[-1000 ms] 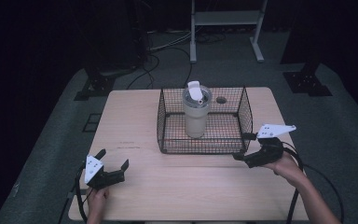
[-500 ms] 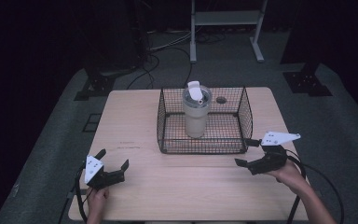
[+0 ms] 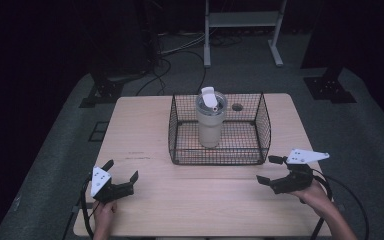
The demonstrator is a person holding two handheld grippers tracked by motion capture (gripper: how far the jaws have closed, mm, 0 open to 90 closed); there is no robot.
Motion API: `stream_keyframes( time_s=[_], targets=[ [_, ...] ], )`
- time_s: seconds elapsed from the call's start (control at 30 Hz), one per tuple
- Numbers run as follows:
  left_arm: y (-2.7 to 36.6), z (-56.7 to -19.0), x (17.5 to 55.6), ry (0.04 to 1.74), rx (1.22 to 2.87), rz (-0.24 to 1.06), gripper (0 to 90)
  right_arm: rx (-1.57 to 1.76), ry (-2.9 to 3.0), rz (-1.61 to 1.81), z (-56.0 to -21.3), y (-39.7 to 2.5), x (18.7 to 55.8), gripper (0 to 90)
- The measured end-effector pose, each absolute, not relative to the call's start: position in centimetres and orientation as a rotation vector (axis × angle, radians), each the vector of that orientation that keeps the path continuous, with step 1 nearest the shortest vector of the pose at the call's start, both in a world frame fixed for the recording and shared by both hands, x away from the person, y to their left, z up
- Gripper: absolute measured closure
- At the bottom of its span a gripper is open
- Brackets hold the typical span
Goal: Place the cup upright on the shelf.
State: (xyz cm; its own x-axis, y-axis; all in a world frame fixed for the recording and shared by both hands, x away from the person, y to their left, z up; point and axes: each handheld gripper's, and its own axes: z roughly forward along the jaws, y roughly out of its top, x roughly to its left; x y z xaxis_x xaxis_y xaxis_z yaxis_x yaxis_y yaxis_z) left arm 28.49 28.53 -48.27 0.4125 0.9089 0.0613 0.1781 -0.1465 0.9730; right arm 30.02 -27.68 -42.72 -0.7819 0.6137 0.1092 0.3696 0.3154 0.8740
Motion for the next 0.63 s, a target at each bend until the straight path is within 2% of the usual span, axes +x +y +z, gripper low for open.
stream_keyframes(
  time_s=[0.43,0.63],
  targets=[
    [28.5,-48.3,28.5,0.981,1.609,0.863,0.0,0.929,2.309,1.466,-44.4,-28.3,28.6,10.3],
    [28.5,-48.3,28.5,0.987,1.606,0.866,0.0,0.915,2.278,1.504,-45.5,-28.0,26.7,10.3]
  ],
)
